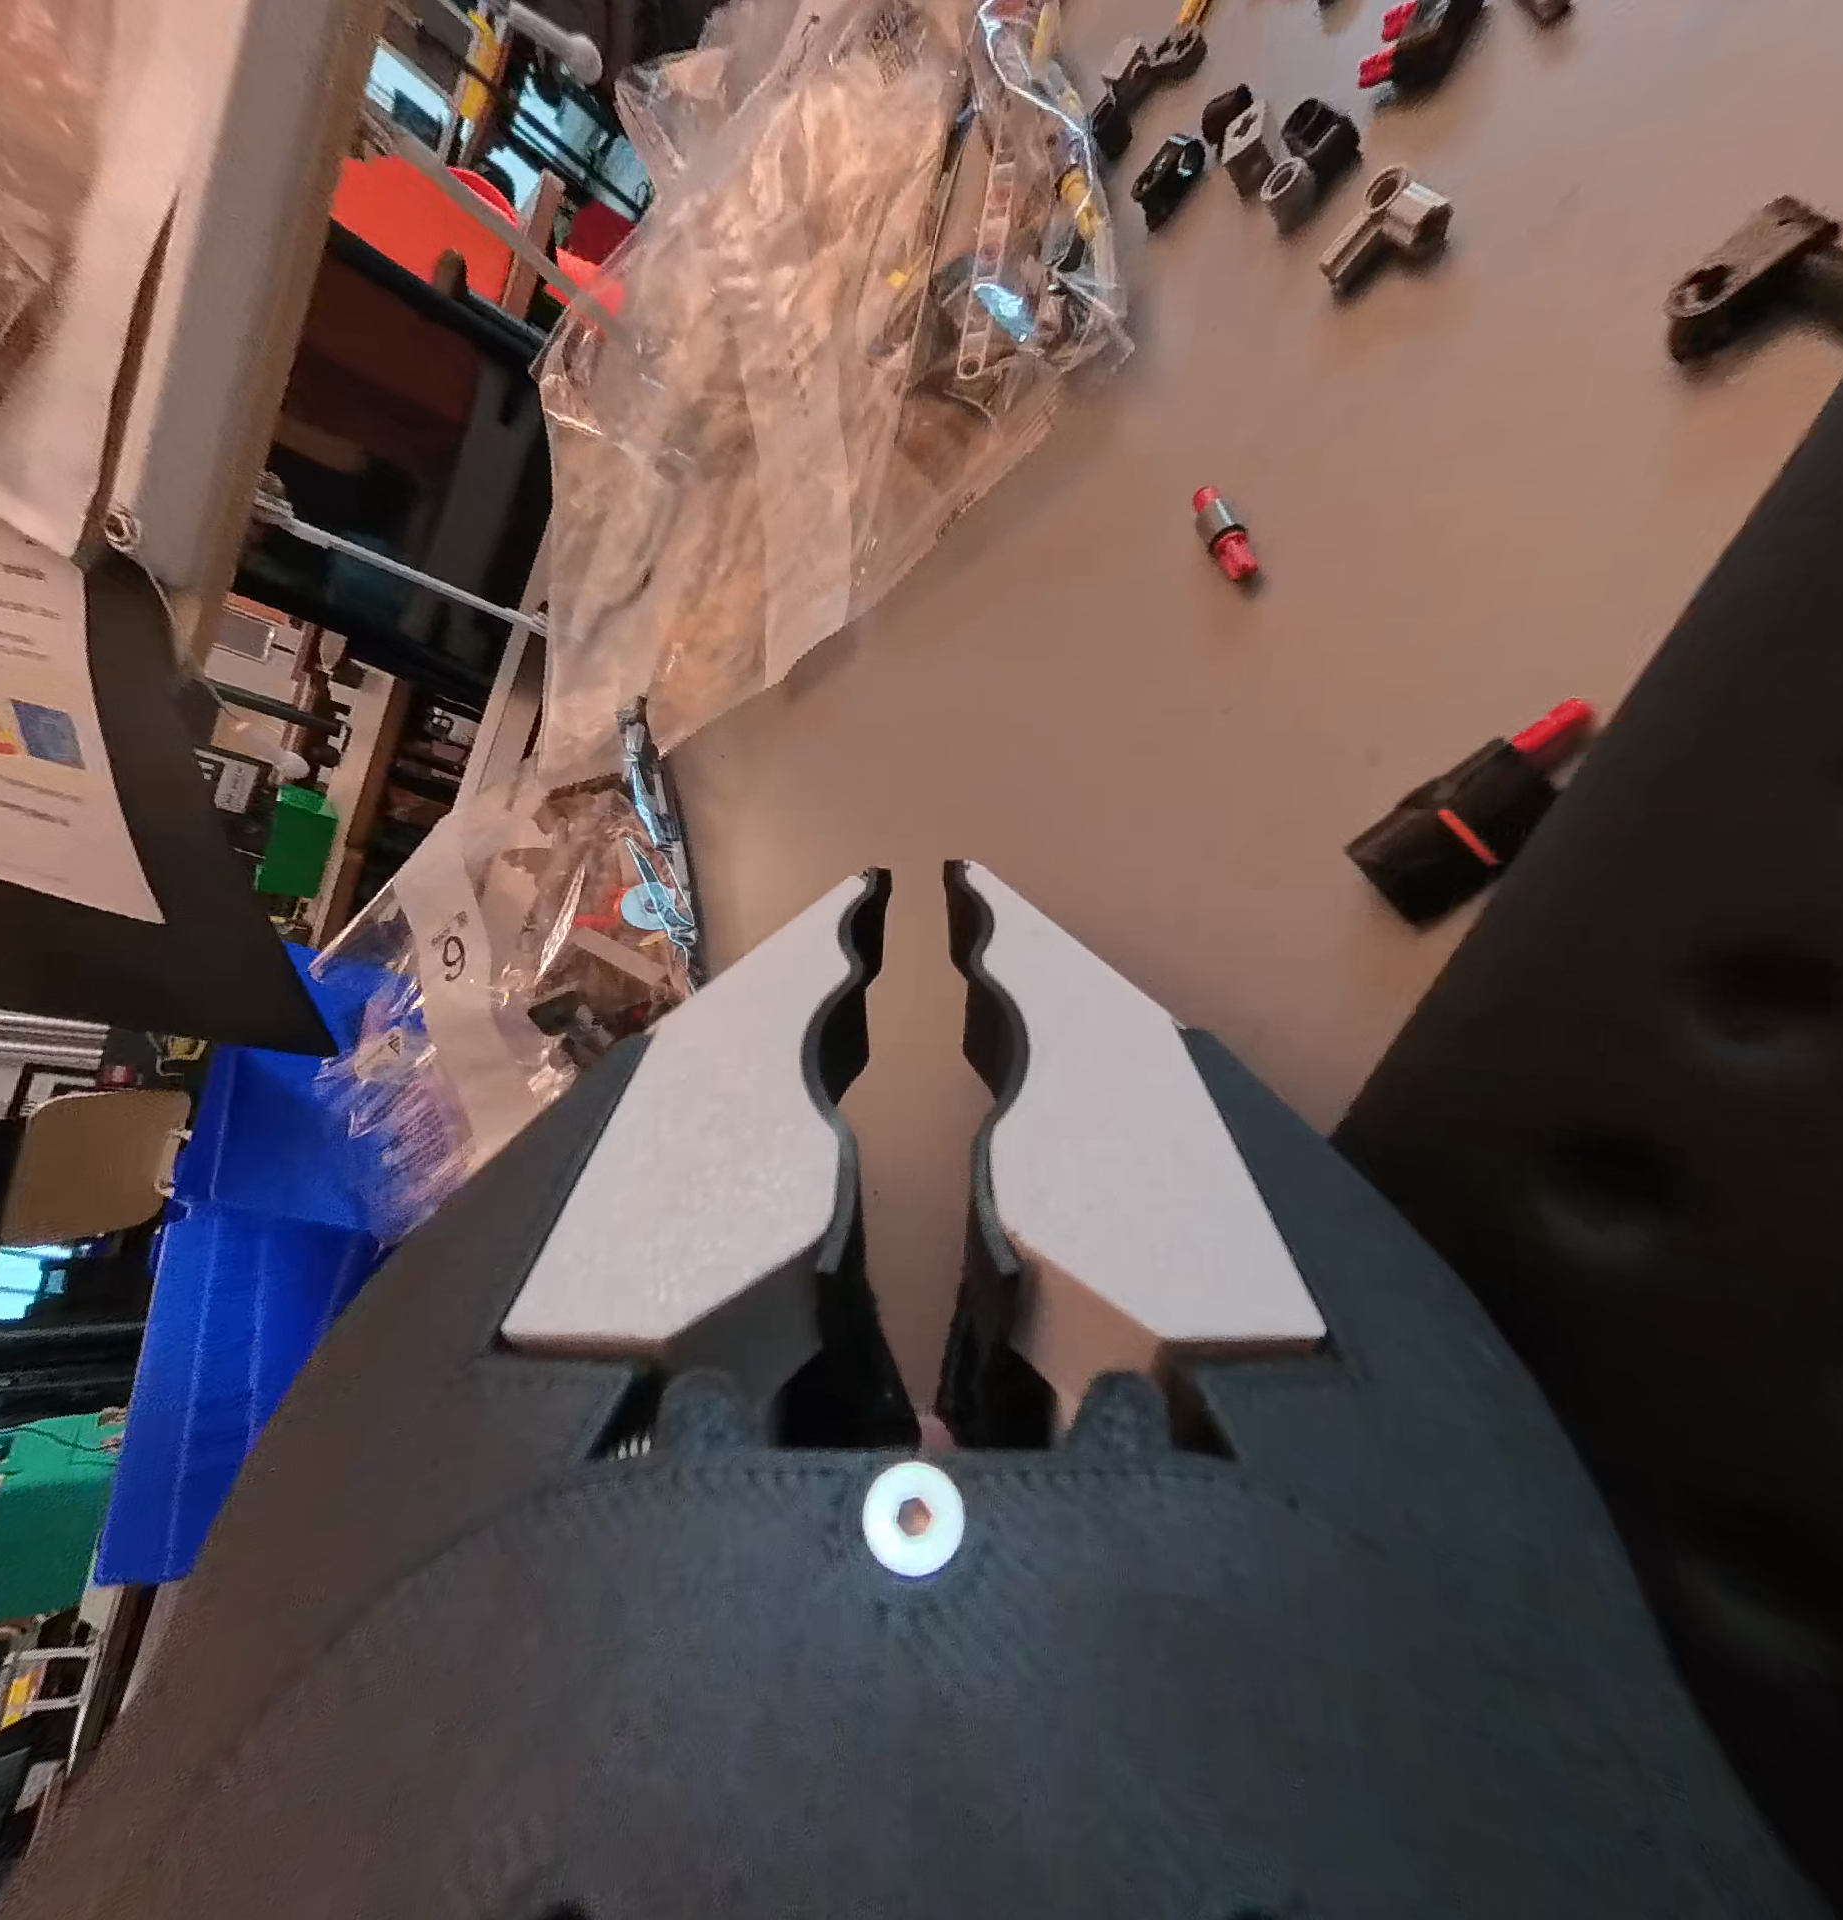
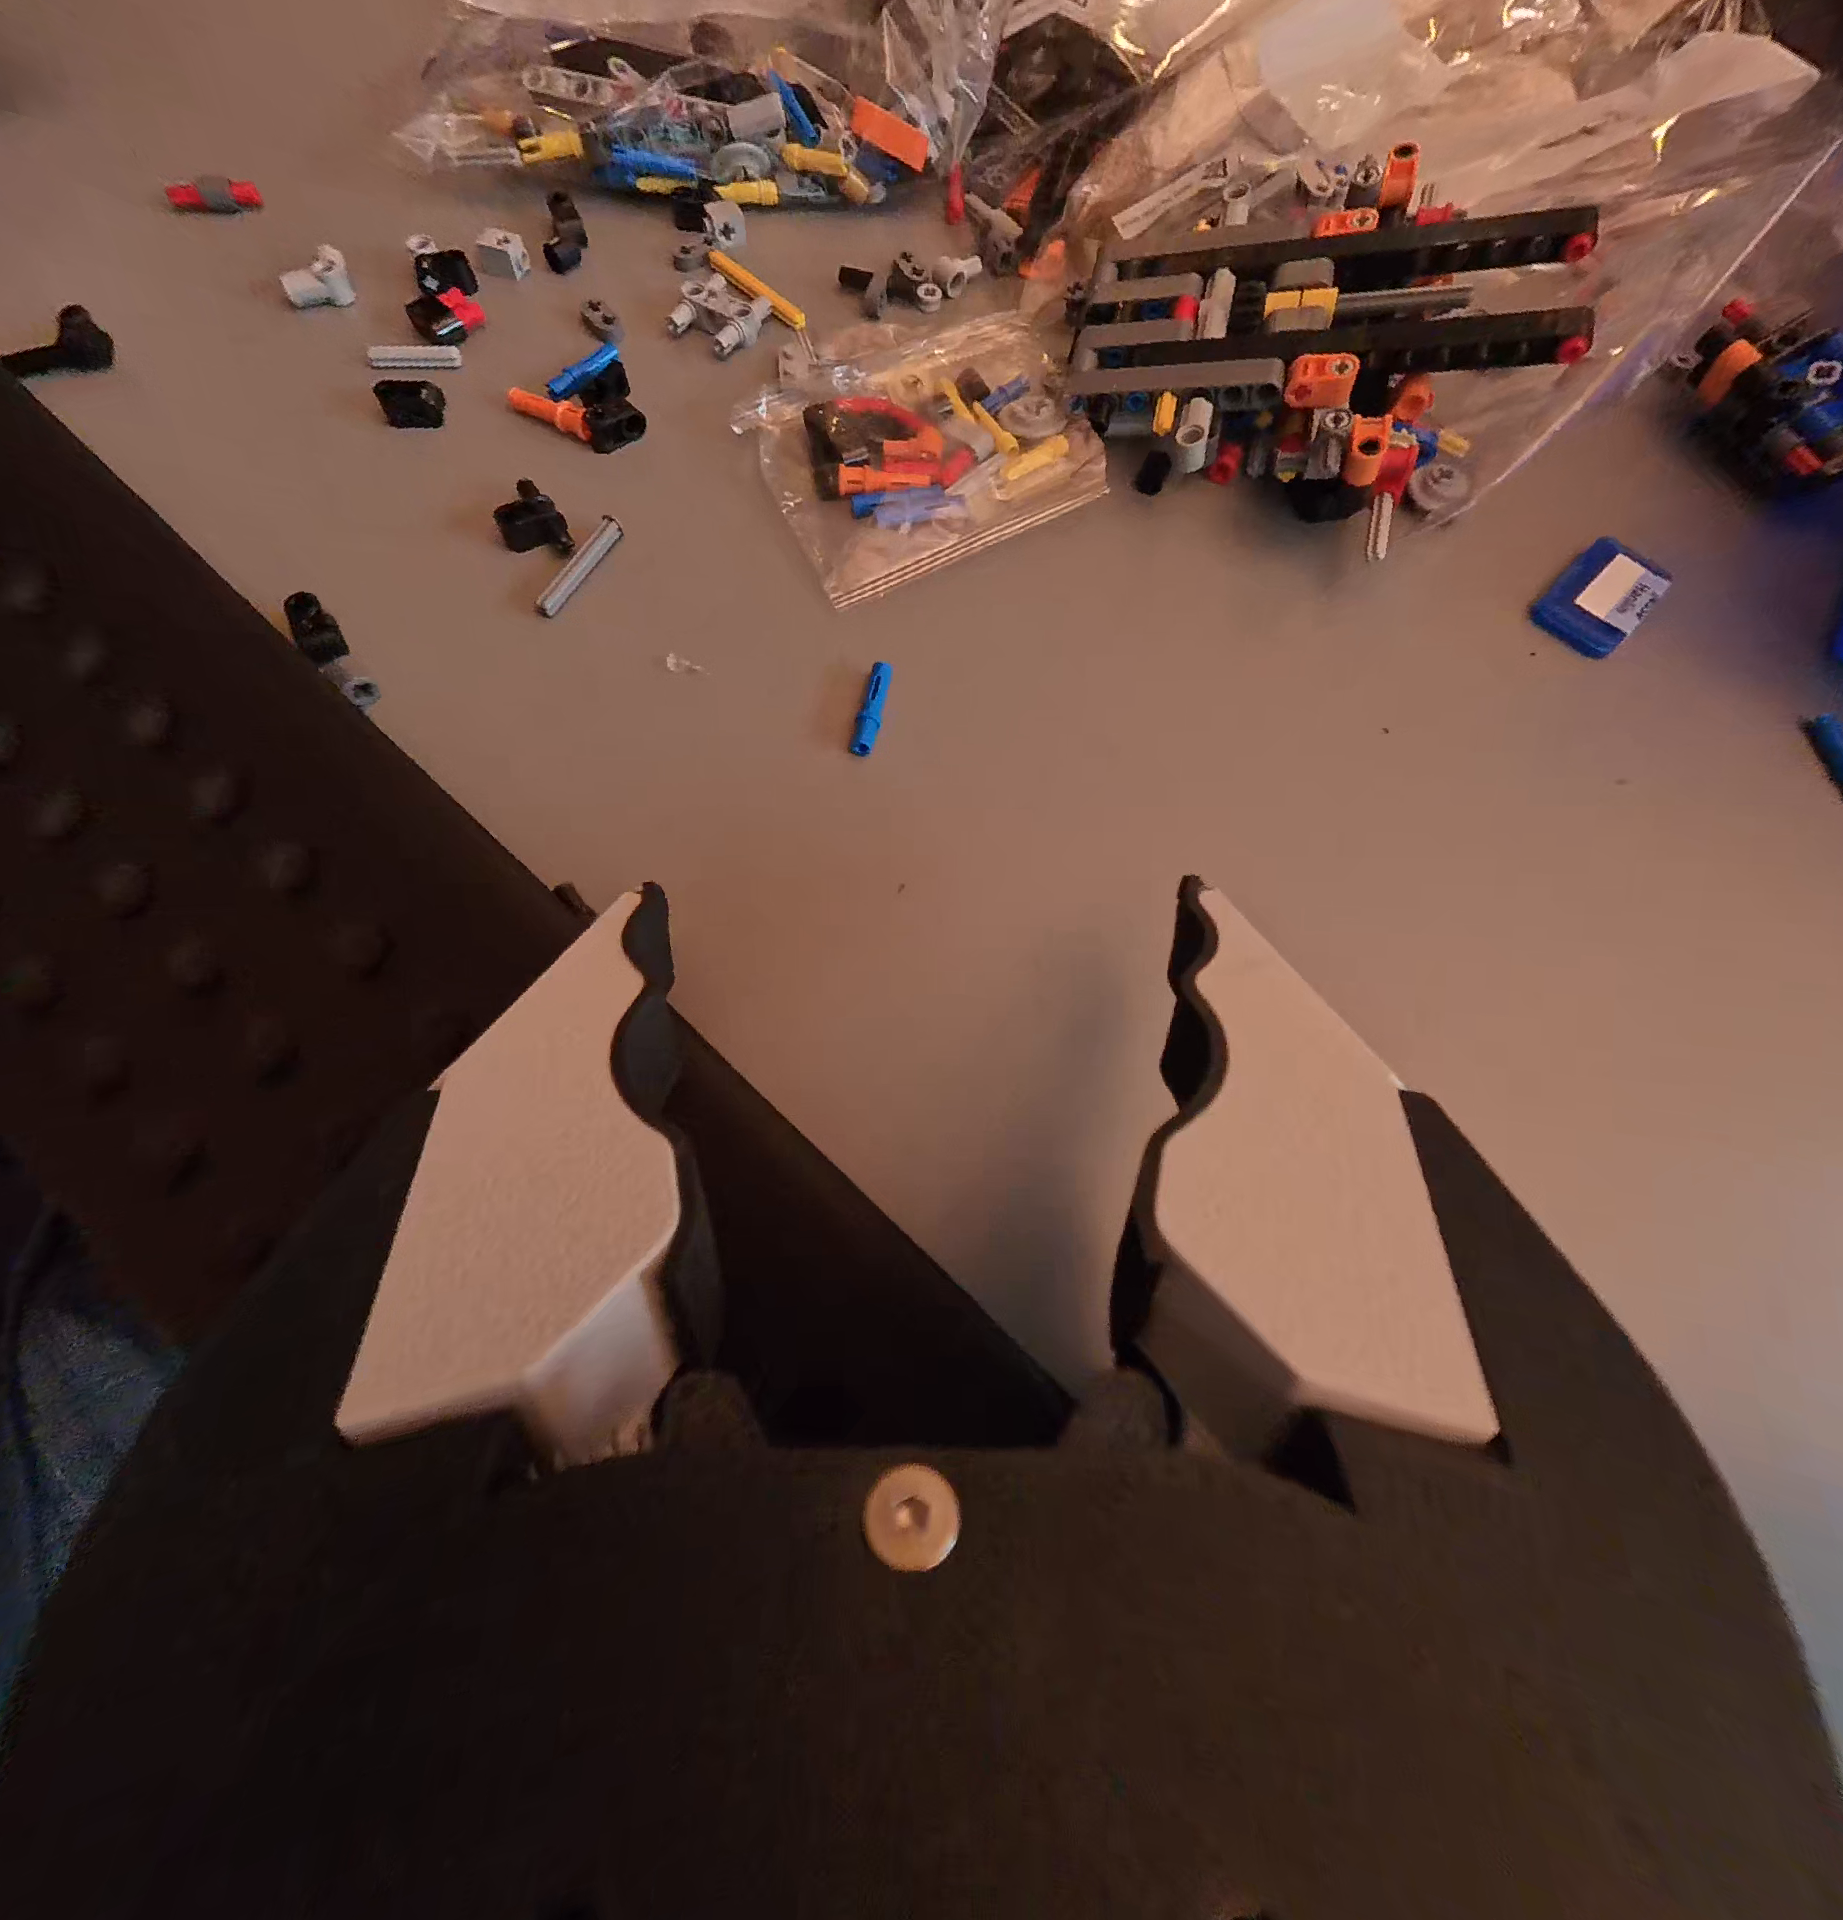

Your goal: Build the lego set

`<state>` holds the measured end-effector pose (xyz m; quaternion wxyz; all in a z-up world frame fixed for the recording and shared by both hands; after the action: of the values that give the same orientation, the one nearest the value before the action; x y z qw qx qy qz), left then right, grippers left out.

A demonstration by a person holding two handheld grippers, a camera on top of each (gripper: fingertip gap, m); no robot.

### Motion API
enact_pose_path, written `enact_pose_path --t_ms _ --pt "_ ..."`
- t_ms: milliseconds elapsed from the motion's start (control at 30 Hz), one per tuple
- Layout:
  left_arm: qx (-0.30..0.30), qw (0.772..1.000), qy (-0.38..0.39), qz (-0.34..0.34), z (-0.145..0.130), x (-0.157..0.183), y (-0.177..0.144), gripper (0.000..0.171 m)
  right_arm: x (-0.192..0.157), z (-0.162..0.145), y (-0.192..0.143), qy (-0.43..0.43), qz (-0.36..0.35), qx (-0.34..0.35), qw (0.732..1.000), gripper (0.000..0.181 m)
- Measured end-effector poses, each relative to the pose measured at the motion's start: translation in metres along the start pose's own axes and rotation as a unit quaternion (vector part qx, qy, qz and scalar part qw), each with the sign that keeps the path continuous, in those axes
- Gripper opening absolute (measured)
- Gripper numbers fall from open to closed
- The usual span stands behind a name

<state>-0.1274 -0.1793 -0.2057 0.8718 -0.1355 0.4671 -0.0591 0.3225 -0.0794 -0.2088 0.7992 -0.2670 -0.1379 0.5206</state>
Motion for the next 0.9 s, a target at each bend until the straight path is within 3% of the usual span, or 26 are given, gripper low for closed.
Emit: enact_pose_path --t_ms 333,567,900 --pt "0.031 0.998 0.024 0.051 0.004 0.003 -0.015 0.008 -0.007 -0.006 -0.006 -0.032 0.016 0.021 0.999 0.088" --pt "0.021 0.996 0.032 0.078 0.003 0.006 -0.019 0.01 -0.01 -0.002 -0.008 -0.064 0.019 0.013 0.998 0.08" --pt "0.06 0.993 0.048 0.095 0.006 0.01 -0.03 0.009 -0.005 0.005 -0.002 -0.065 0.117 -0.063 0.989 0.068"
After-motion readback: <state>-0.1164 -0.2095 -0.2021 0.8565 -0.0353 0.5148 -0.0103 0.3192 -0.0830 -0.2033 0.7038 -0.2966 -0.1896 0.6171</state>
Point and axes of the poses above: each gripper's, where its closed fingertips meet, y out along the fingers, z out of its top, x = y × z across the jaws, the point moved 9 cm from there along -y, back along the fingers, and after that the axes turned 11 degrees about z, right-handed, at the moved point
